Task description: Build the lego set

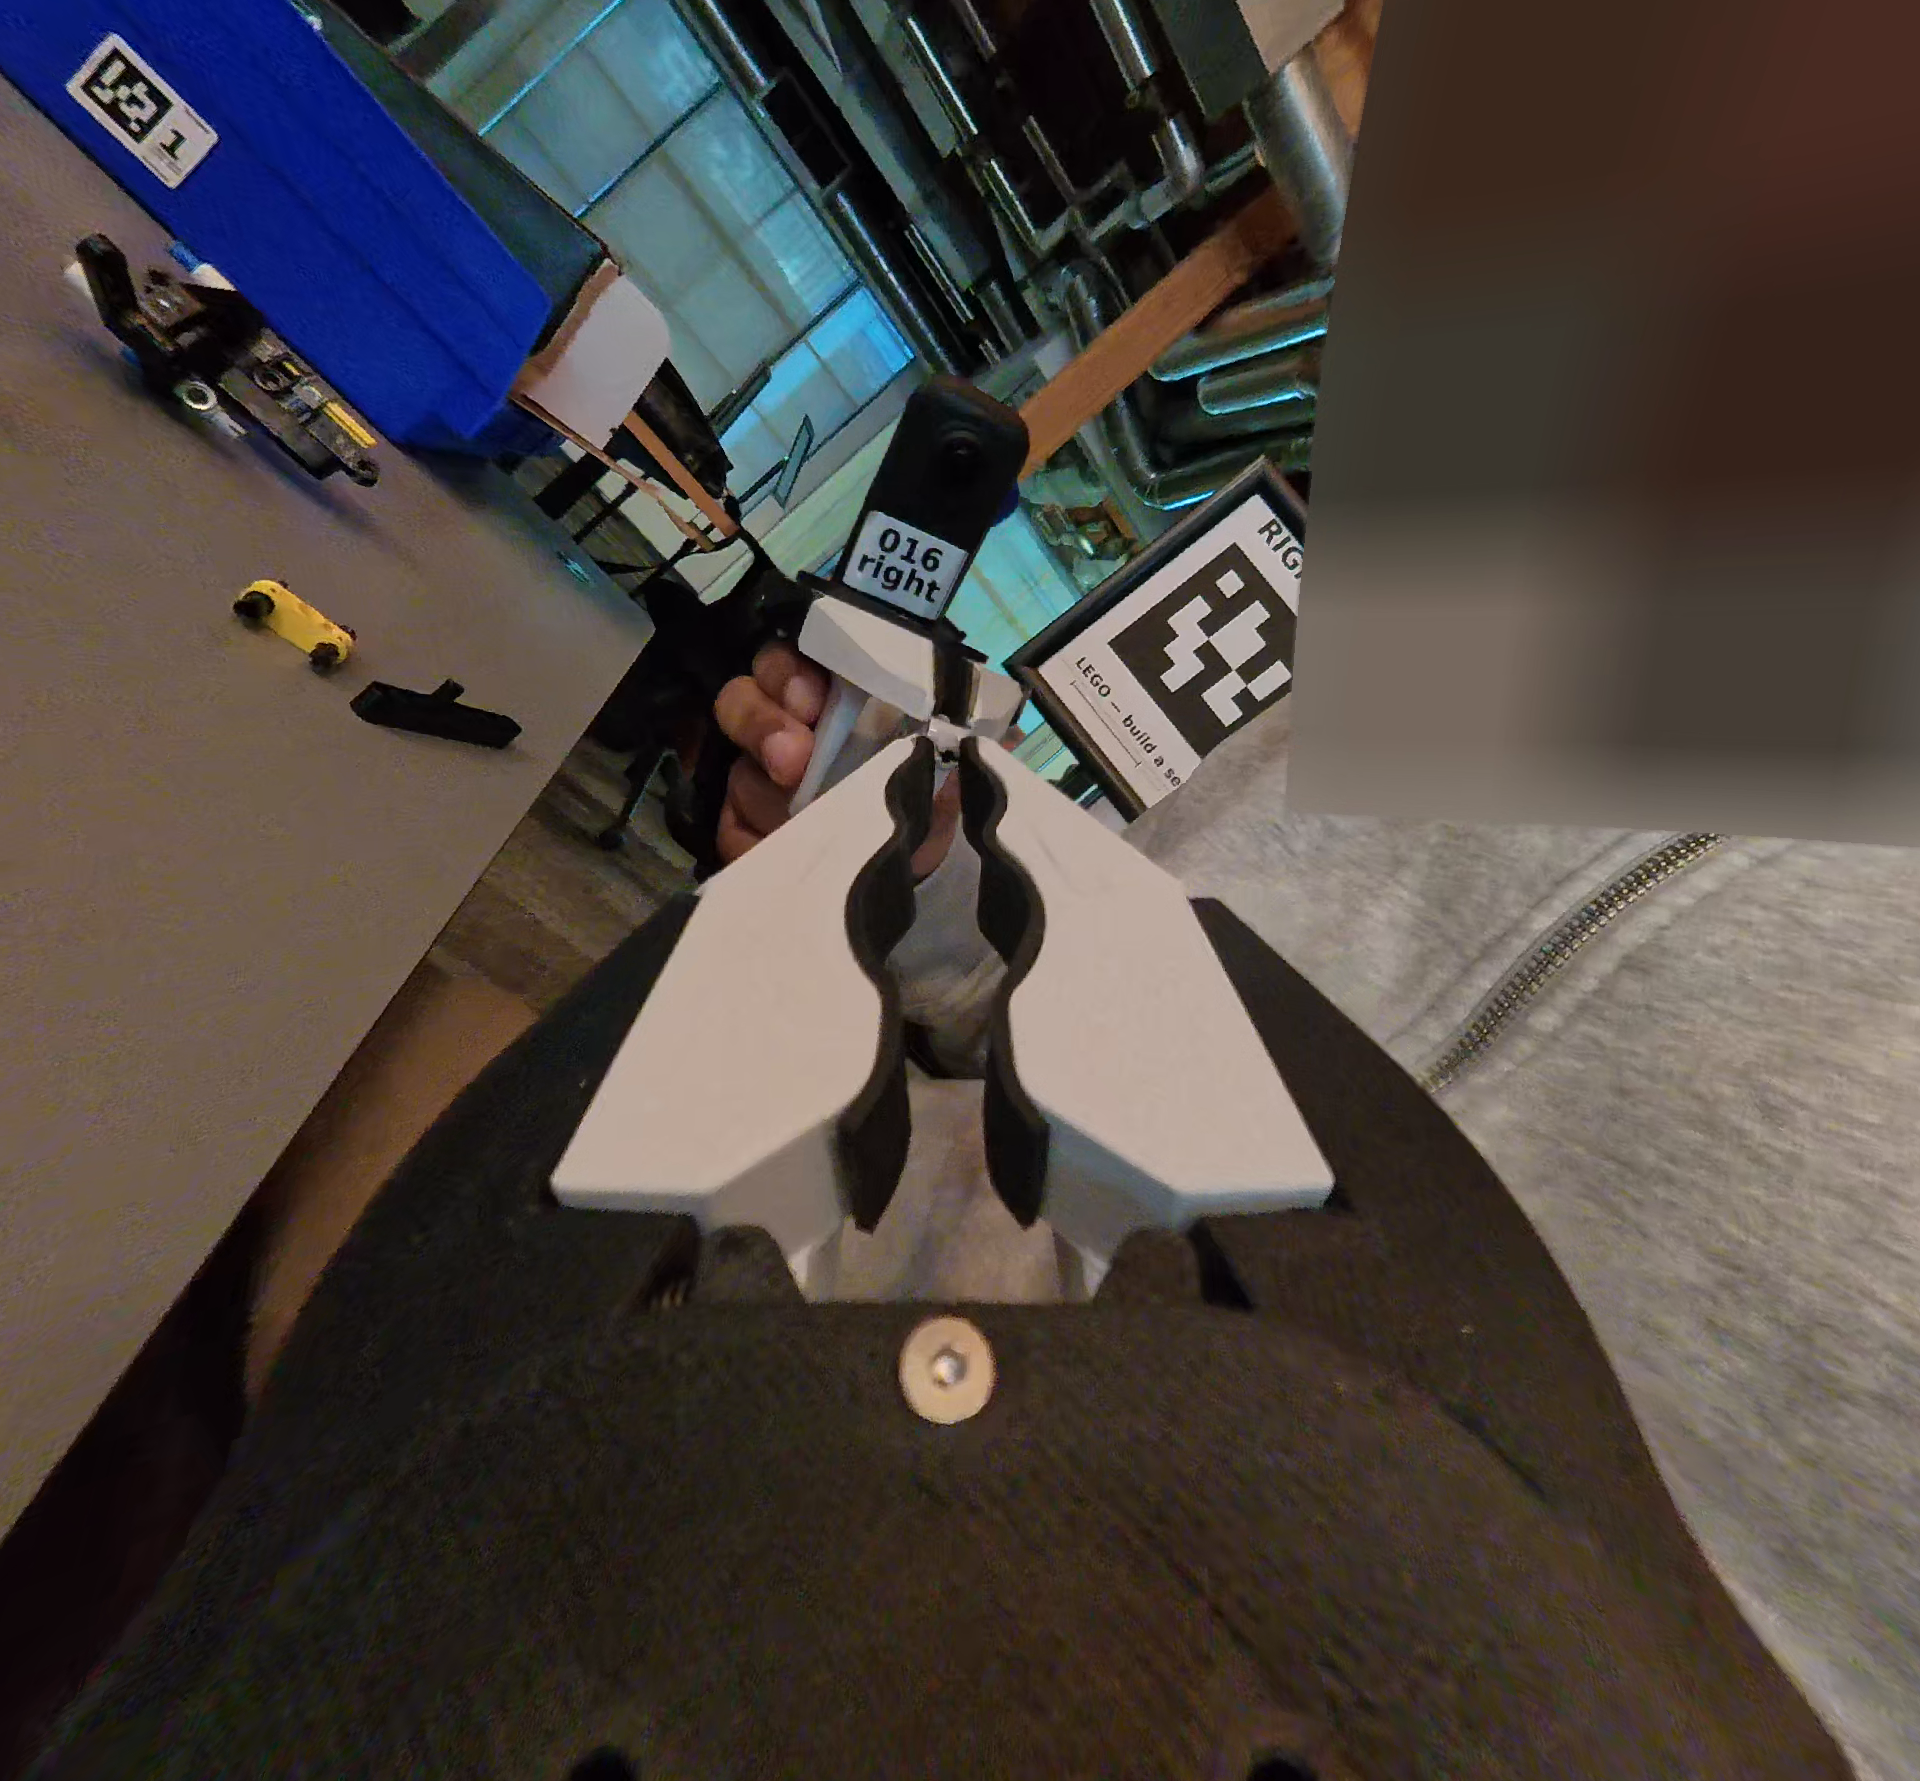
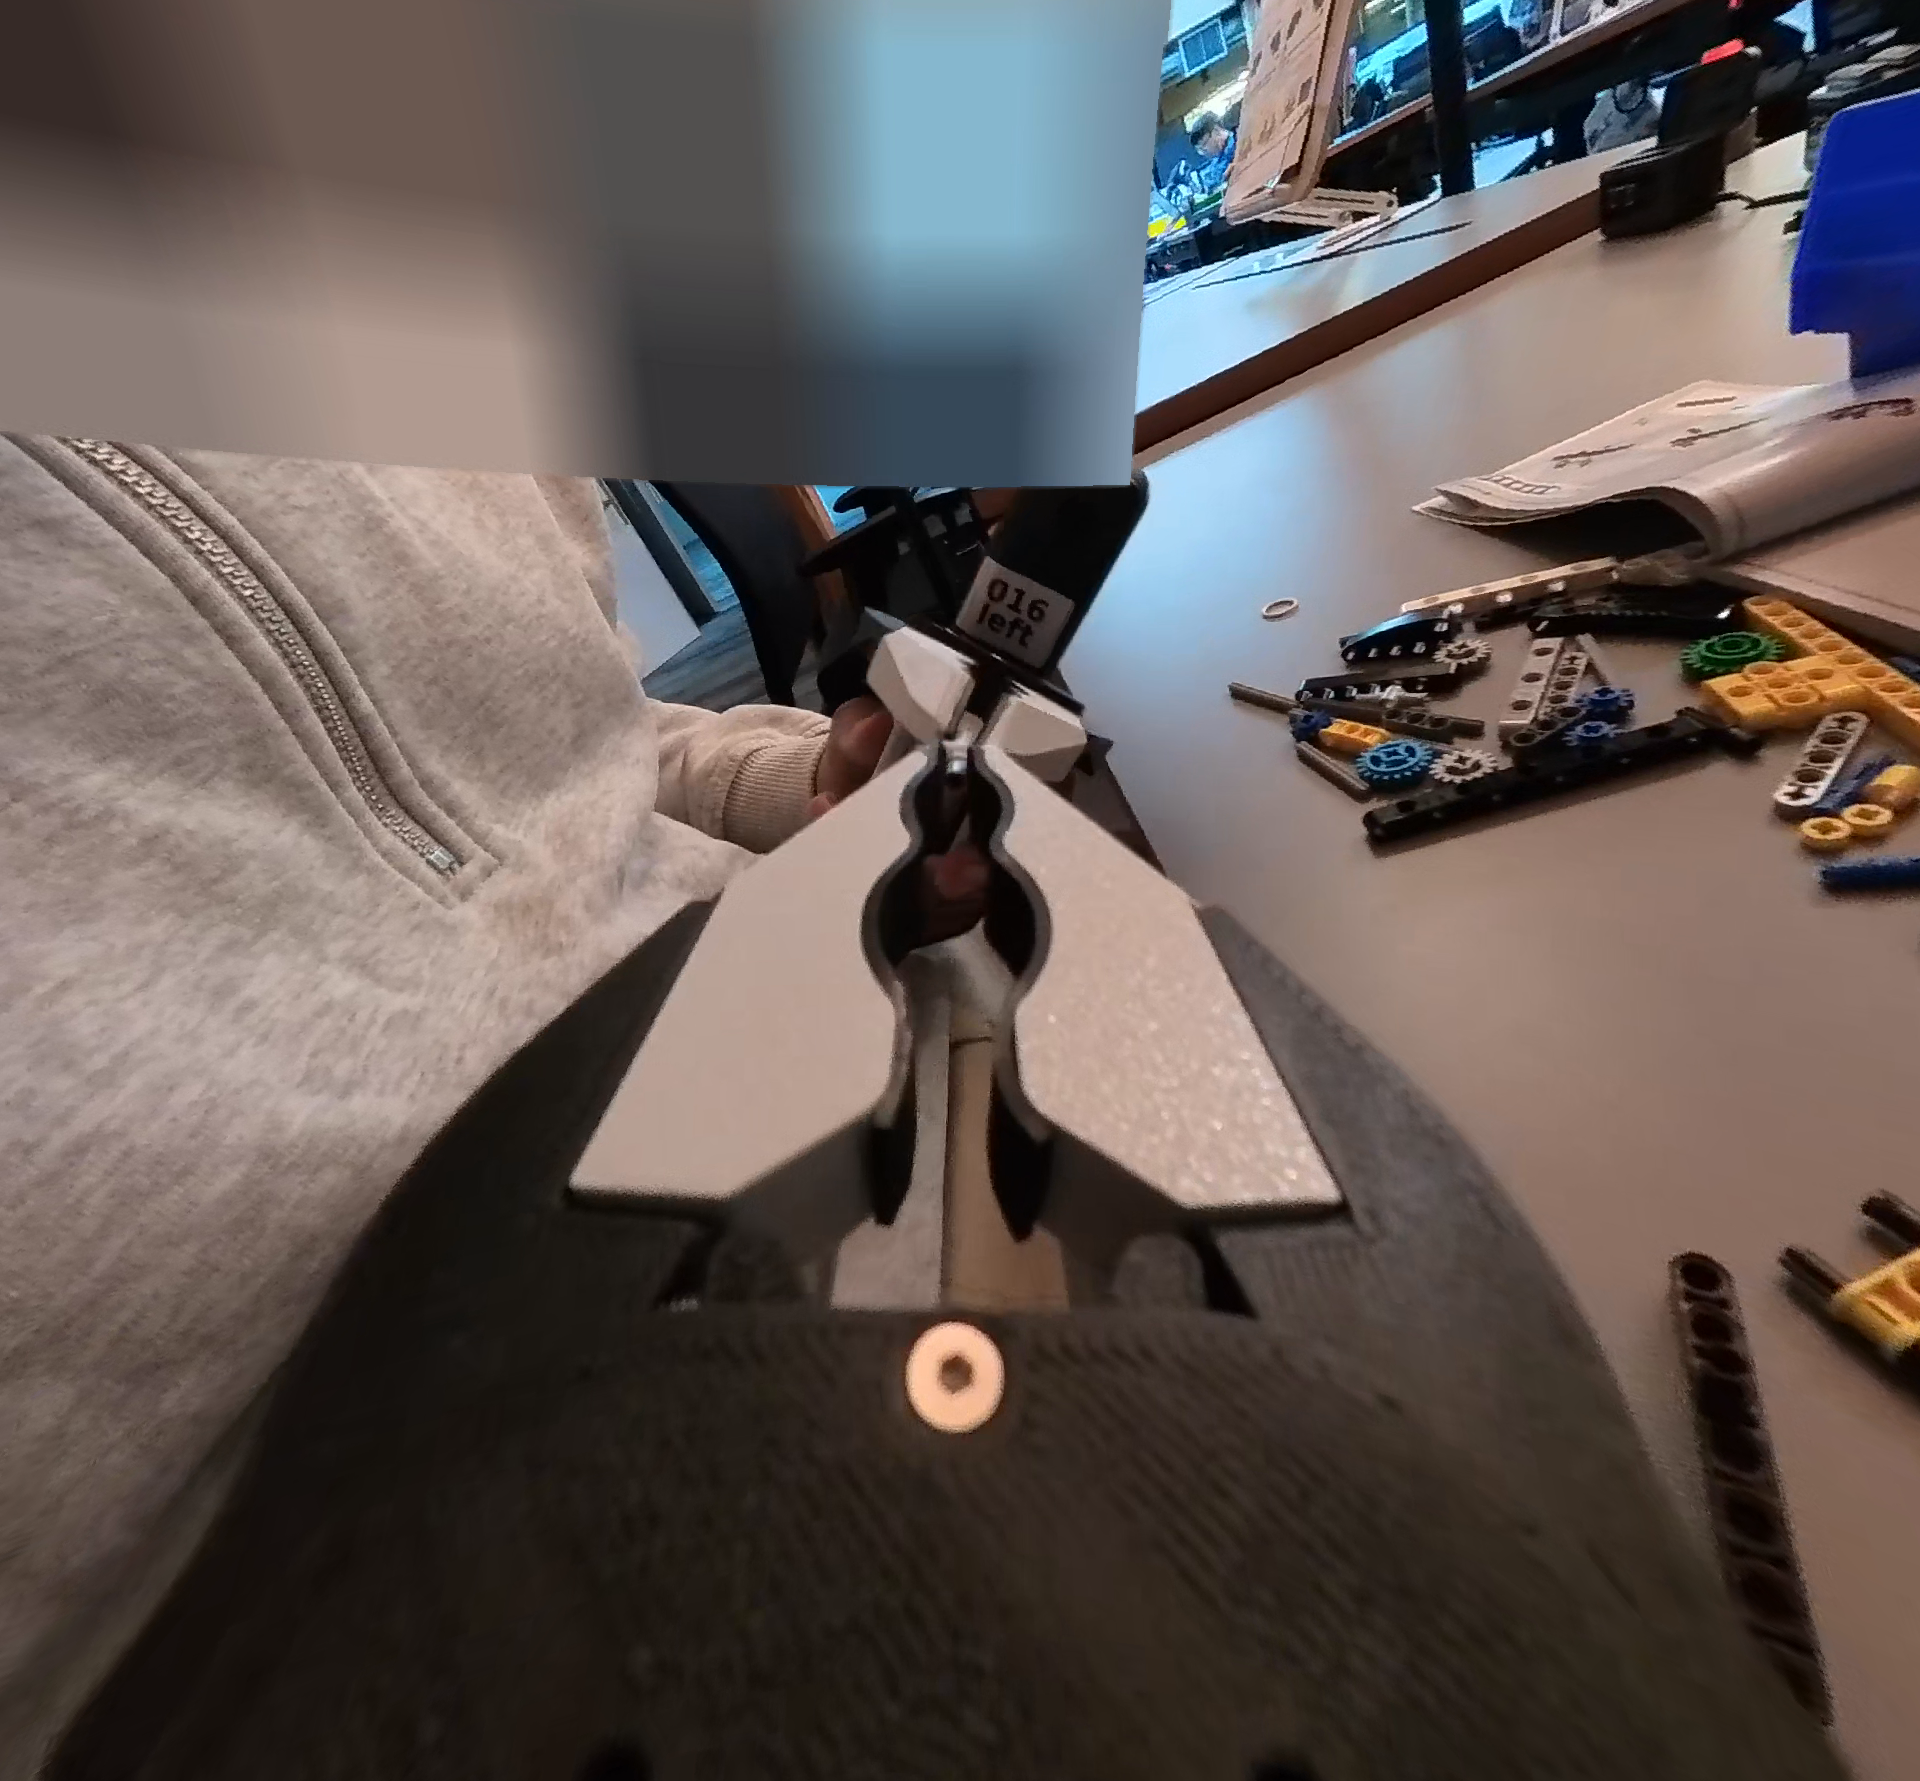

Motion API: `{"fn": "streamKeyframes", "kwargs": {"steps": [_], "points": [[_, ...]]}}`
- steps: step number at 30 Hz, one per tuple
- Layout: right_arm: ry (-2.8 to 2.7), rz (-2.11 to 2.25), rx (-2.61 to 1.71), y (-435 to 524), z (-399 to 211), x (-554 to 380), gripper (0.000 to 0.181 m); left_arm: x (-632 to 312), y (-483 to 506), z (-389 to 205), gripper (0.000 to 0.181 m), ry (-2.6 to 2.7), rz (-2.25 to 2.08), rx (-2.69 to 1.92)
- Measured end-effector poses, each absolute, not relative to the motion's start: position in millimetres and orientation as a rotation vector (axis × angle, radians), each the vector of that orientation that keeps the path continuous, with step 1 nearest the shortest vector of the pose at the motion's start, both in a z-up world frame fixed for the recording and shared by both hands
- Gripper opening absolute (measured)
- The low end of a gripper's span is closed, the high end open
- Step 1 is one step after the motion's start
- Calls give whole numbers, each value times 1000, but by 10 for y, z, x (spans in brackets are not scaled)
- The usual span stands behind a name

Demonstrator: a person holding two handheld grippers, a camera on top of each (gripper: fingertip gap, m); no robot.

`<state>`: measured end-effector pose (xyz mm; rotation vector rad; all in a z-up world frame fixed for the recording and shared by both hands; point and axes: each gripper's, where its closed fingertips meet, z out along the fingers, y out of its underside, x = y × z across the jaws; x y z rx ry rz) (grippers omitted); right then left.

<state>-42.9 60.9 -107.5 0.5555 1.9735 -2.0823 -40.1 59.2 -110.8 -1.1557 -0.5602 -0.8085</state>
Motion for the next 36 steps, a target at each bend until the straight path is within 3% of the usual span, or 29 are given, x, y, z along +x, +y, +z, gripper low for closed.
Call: {"fn": "streamKeyframes", "kwargs": {"steps": [2,4,7,33,36], "points": [[1987,-2073,552,612,-1087,-424,1,-397,604,-1127,3,-558,-780,-1182],[1998,-2045,539,602,-1106,-399,0,-375,624,-1139,17,-543,-752,-1213],[1991,-2020,532,586,-1114,-375,1,-338,646,-1142,6,-516,-711,-1249],[1917,-2050,586,671,-1042,-402,0,-334,679,-1233,5,-464,-473,-1401],[1977,-2010,573,644,-1134,-387,8,-311,693,-1230,5,-451,-475,-1413]]}}
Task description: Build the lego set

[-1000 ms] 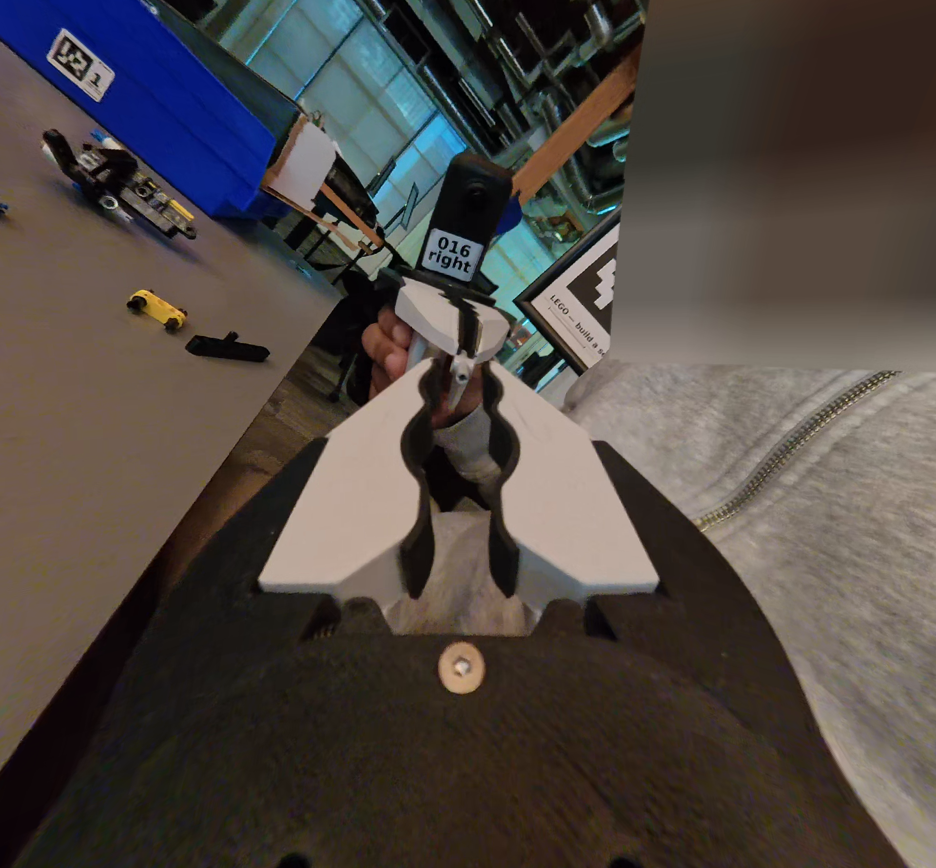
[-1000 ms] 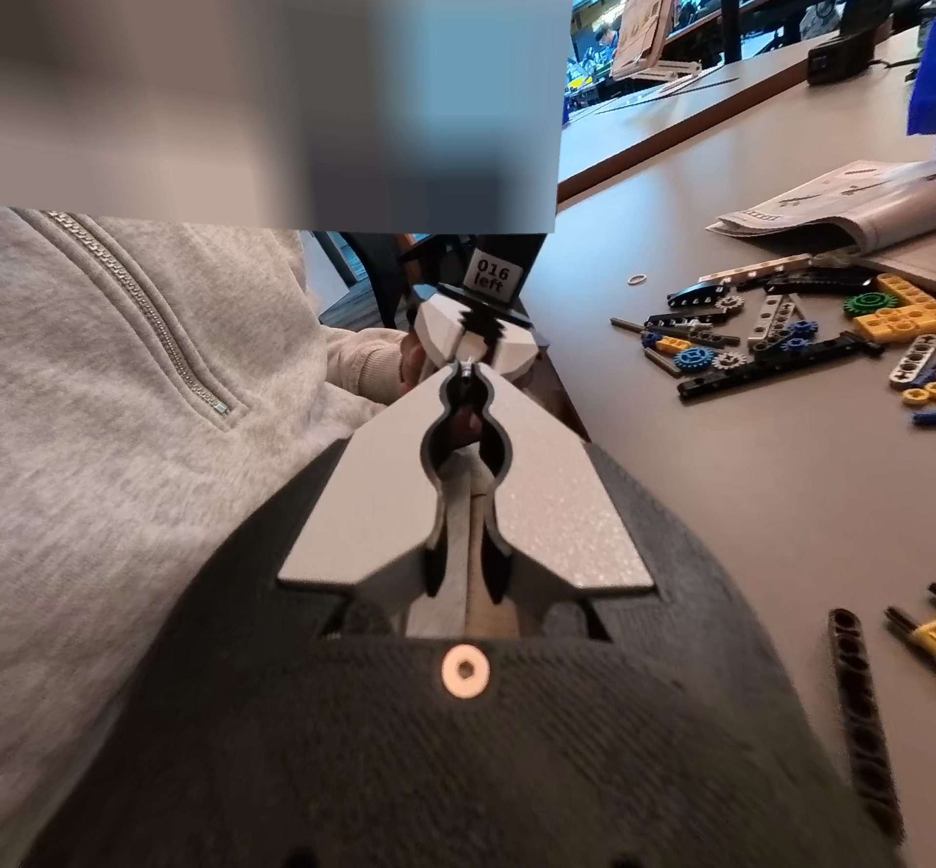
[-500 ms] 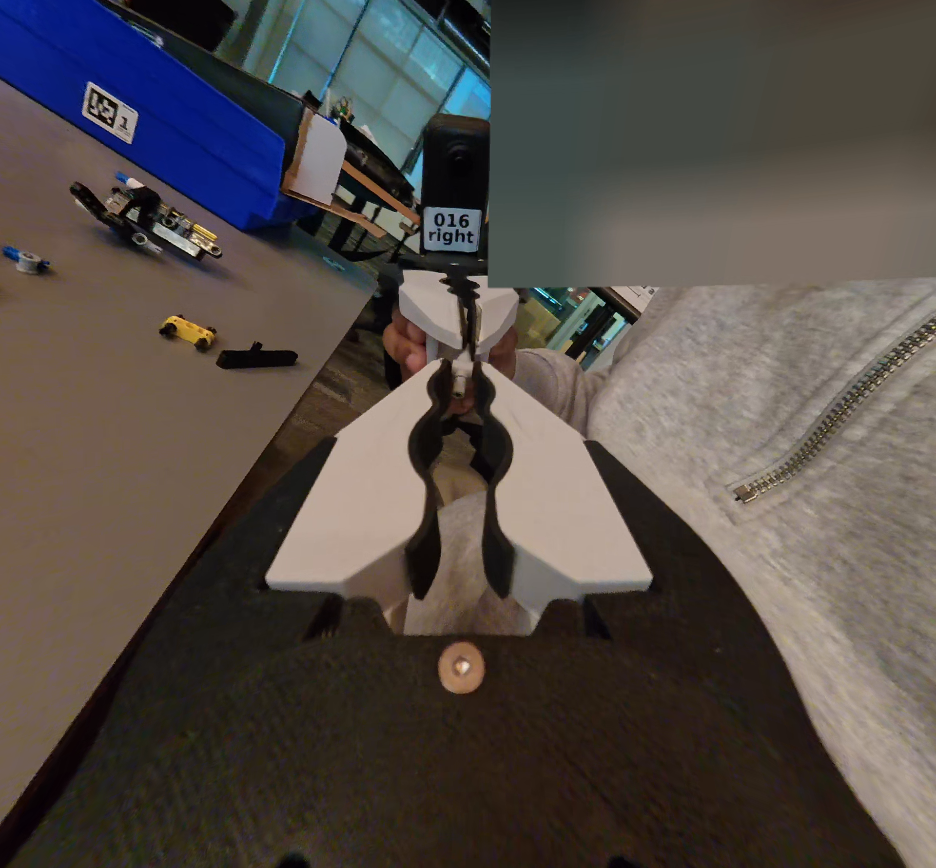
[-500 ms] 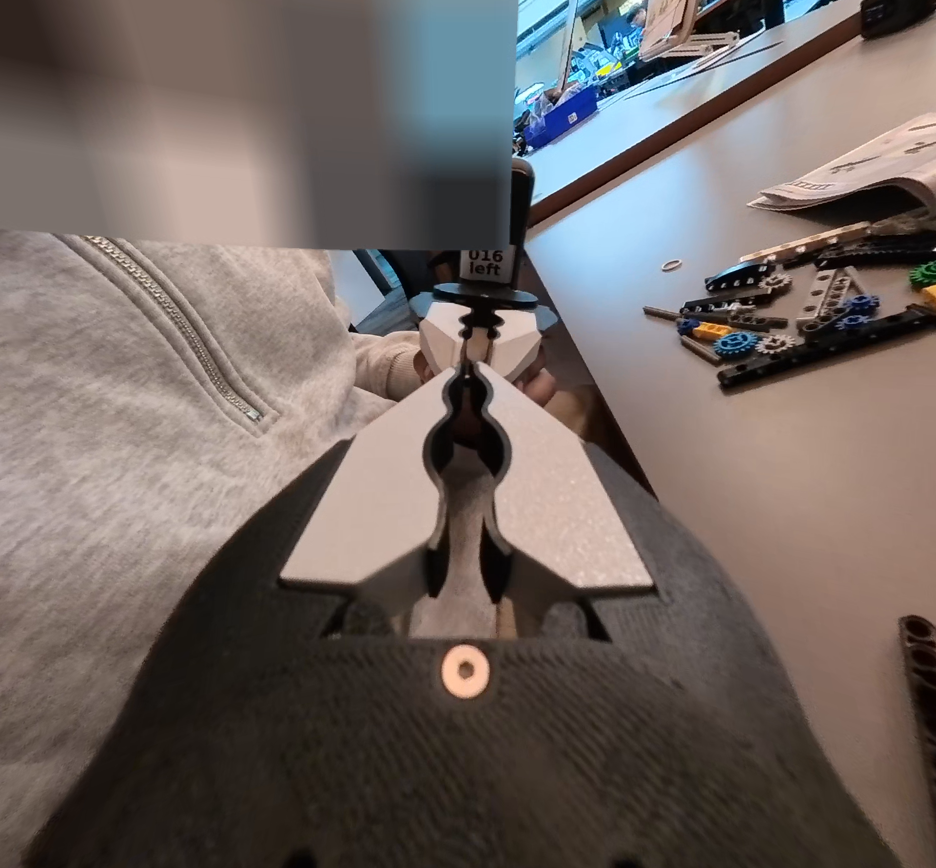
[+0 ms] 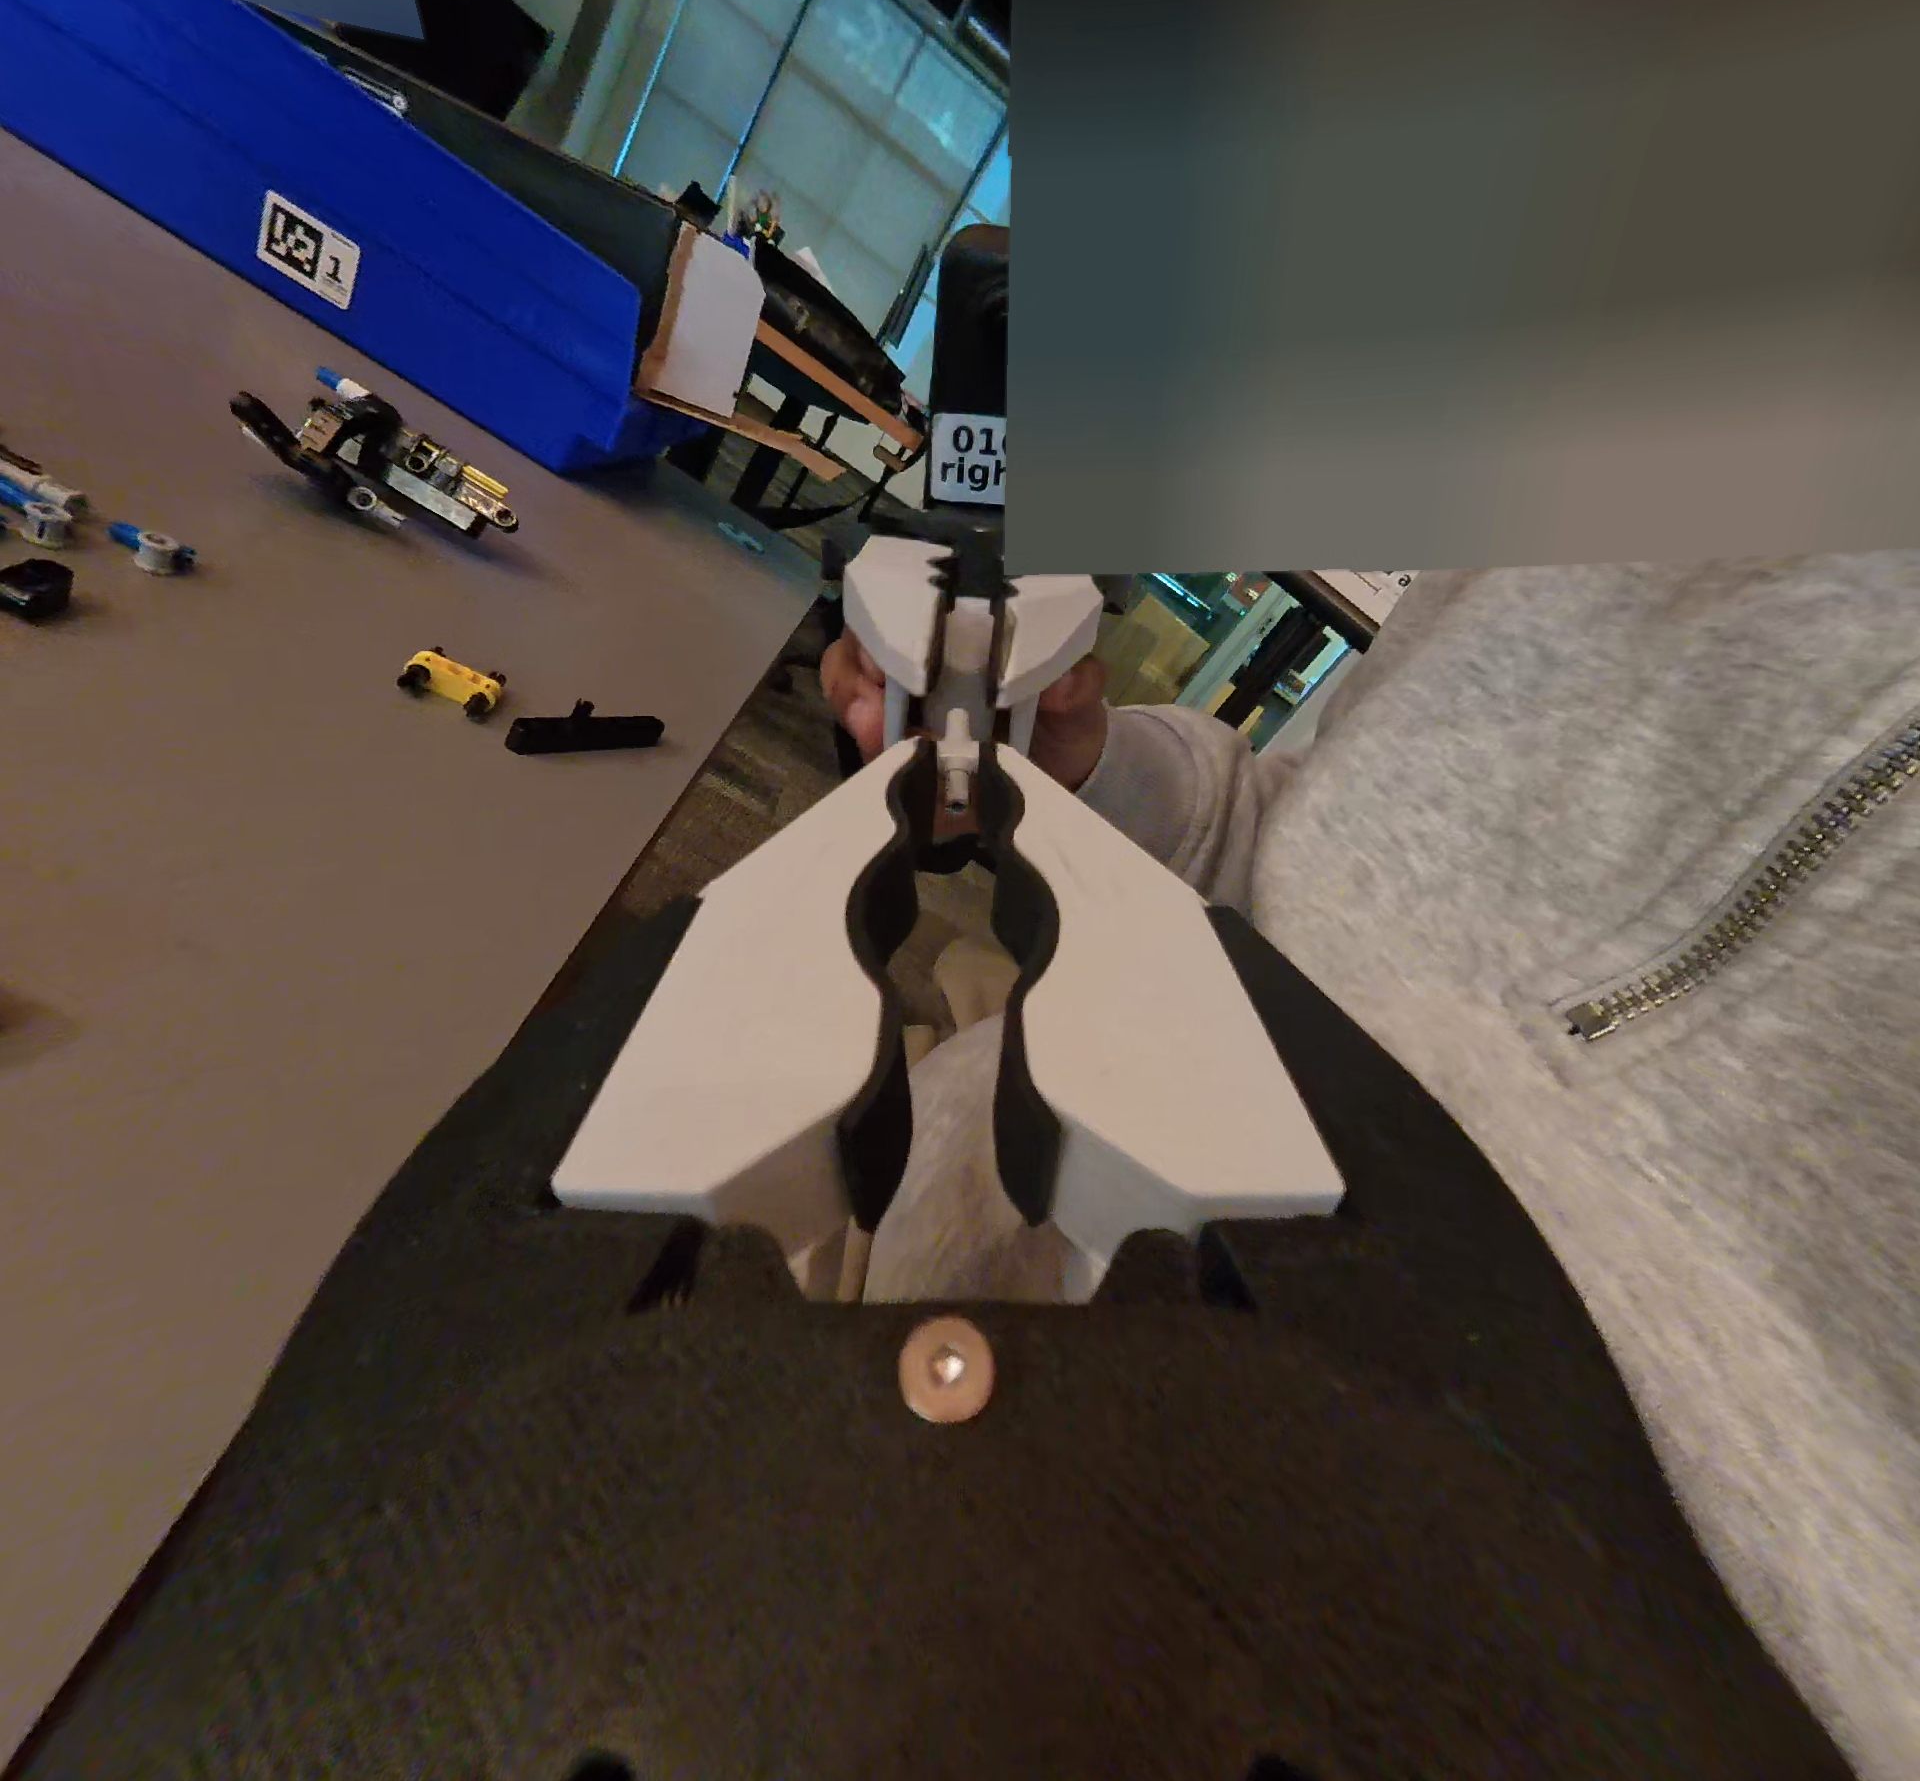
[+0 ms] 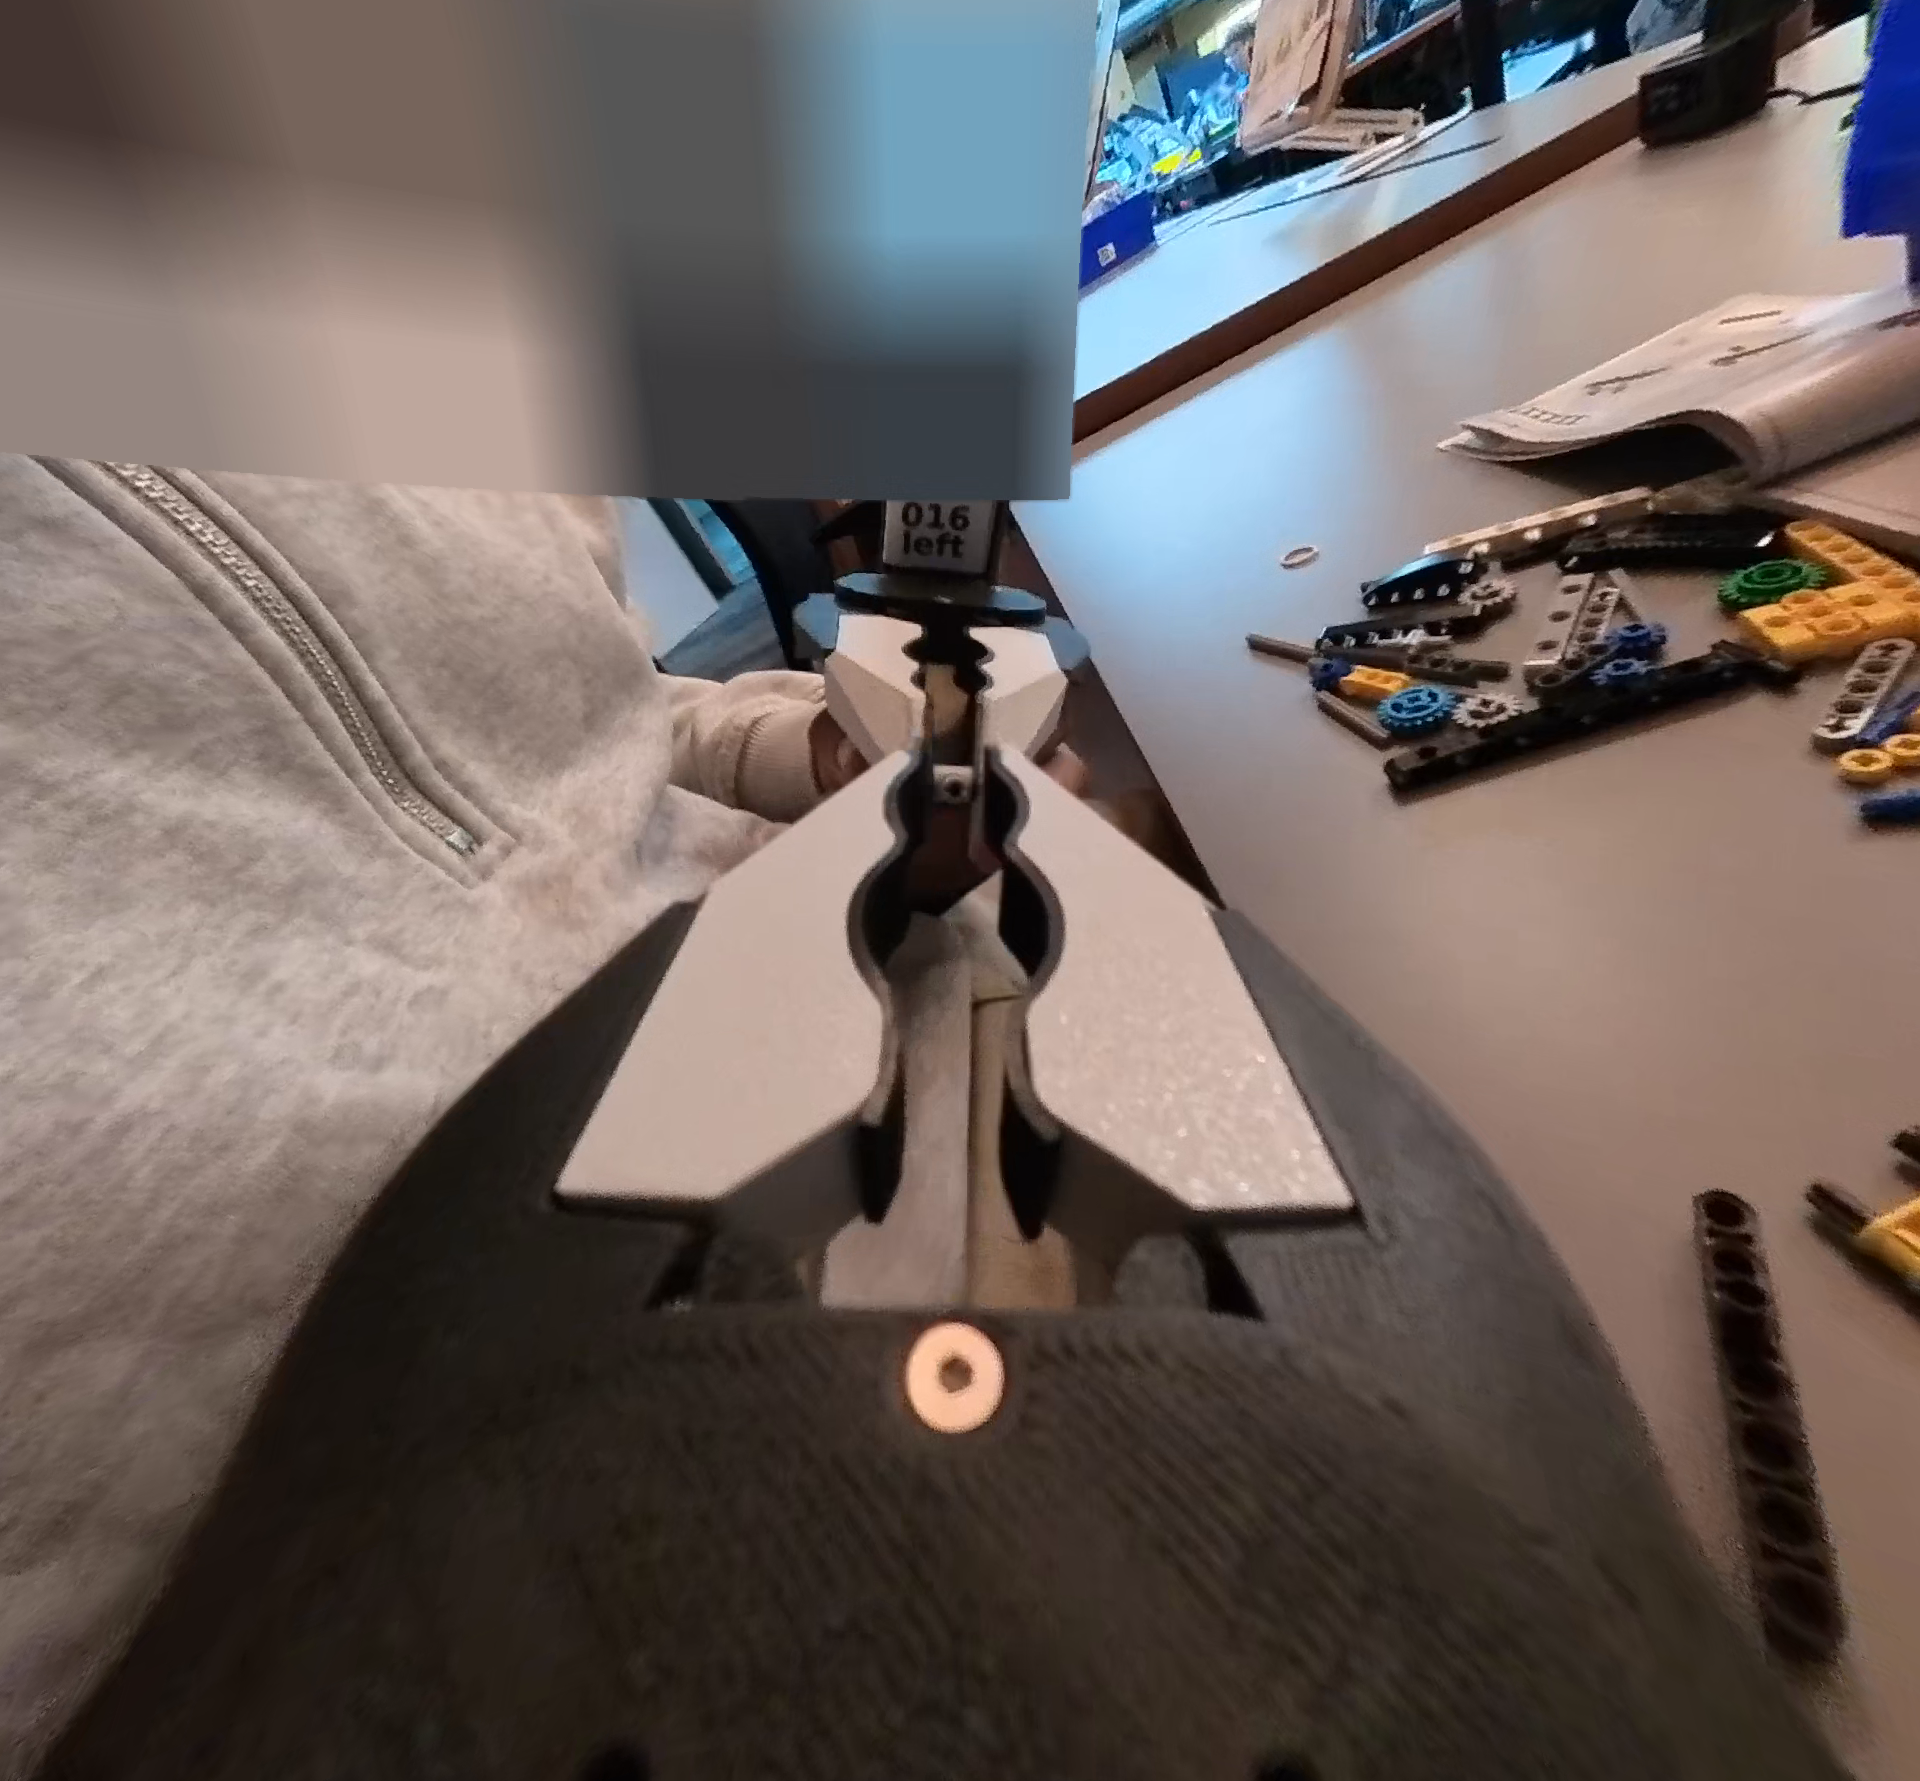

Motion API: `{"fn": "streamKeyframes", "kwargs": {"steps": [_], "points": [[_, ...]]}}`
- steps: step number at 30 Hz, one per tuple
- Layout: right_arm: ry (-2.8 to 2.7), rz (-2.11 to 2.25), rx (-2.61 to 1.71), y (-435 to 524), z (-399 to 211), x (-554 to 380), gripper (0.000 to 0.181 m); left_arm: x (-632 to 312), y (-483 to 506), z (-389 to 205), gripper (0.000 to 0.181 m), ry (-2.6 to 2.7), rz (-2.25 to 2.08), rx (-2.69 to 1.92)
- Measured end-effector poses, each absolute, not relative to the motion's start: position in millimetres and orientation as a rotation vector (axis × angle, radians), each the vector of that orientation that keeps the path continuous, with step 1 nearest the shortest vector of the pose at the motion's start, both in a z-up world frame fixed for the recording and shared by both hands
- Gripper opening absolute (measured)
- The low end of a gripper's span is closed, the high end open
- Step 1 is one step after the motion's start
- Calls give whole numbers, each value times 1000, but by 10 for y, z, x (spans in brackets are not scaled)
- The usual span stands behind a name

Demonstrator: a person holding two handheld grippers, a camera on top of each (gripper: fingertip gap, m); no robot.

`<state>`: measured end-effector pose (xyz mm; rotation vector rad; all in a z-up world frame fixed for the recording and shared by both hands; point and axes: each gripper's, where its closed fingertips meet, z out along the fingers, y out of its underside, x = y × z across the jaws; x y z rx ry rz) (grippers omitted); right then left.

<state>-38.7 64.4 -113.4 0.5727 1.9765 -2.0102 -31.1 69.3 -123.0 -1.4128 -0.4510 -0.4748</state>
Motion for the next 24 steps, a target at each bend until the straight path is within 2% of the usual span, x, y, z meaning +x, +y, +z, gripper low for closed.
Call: {"fn": "streamKeyframes", "kwargs": {"steps": [2,5,19,24], "points": [[1953,-1995,562,626,-1153,-362,12,-308,698,-1234,5,-451,-478,-1418],[1995,-1997,549,614,-1197,-358,1,-313,695,-1240,5,-471,-511,-1409],[1978,-2011,498,619,-1186,-345,1,-319,682,-1187,4,-522,-655,-1294],[1932,-2071,483,650,-1177,-385,1,-312,675,-1165,16,-494,-605,-1292]]}}
